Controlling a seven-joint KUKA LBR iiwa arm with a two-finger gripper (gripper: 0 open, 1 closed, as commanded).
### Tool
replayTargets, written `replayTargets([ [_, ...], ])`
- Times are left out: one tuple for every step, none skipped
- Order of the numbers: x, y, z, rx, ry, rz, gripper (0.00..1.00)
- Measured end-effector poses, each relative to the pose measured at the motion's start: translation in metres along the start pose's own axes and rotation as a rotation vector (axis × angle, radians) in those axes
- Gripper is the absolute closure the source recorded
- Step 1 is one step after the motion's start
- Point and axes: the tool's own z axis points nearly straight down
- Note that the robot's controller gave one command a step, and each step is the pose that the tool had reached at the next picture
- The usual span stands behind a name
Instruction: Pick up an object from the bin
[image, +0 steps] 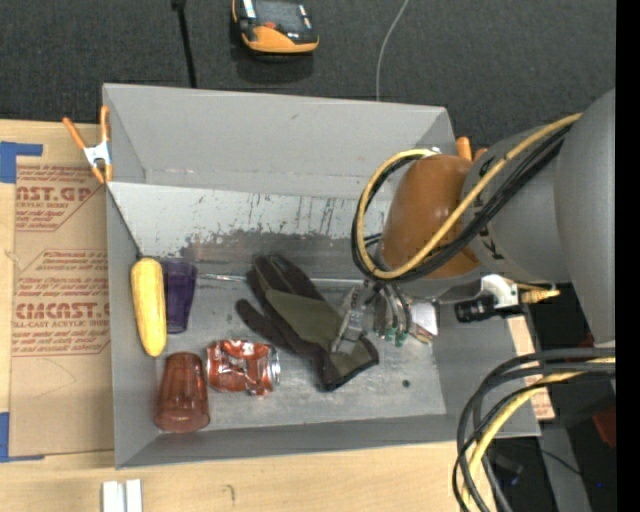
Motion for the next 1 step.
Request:
replayTargets([
  [0.0039,-0.0046,-0.026,0.005,0.019,0.002,1.0],
])
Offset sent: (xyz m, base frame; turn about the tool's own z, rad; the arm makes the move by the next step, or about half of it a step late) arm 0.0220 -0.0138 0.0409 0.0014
